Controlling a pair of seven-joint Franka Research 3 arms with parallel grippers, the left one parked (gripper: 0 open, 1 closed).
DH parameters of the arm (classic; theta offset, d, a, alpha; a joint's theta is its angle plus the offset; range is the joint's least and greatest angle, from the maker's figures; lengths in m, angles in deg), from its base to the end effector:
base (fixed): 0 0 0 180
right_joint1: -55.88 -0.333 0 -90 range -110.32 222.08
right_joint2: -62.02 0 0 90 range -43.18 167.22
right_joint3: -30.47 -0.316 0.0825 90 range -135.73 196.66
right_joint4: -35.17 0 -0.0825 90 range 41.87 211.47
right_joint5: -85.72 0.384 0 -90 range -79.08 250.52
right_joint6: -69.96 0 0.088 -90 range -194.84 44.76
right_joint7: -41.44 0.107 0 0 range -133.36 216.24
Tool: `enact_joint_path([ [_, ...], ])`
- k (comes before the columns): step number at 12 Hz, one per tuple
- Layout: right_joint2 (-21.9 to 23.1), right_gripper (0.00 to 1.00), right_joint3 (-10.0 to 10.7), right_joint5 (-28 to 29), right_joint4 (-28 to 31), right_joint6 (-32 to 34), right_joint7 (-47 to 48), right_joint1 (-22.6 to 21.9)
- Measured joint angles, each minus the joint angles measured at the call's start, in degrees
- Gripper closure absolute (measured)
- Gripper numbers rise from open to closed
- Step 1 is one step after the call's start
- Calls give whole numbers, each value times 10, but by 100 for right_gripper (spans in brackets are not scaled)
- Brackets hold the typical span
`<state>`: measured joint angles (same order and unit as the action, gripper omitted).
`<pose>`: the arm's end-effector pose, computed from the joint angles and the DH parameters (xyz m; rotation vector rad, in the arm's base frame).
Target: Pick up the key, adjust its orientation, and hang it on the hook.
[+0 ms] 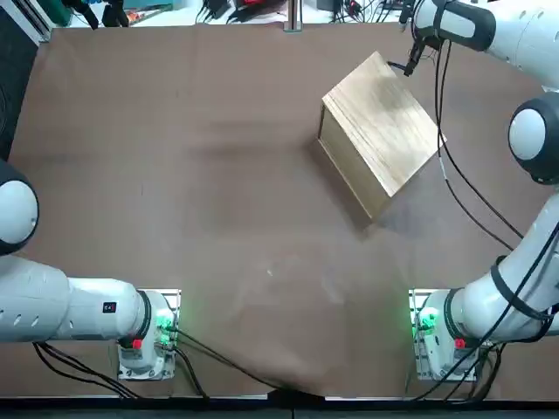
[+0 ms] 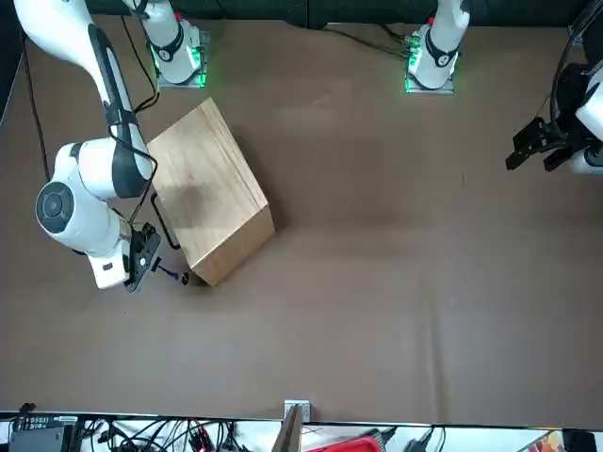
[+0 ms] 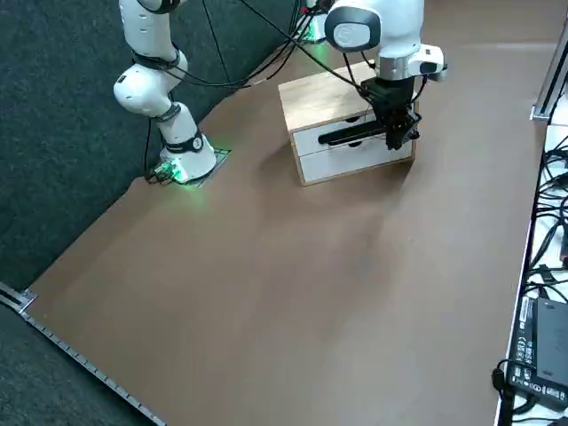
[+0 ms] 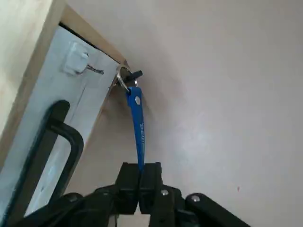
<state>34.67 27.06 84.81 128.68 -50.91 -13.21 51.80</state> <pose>0.6733 0.0830 0.3431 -2.6793 -1.6171 -0.0101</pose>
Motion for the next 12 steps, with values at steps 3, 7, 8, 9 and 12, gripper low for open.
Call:
enact_joint_path([
  [3,-1,96,0,6,0,0,0,0],
  [7,-2,96,-1,7,0,0,-1,-3],
  [8,-2,96,-2,7,0,0,-1,-5],
  [9,-3,96,-2,7,0,1,-1,-6],
  [12,-5,96,-3,7,1,1,-3,-8],
])
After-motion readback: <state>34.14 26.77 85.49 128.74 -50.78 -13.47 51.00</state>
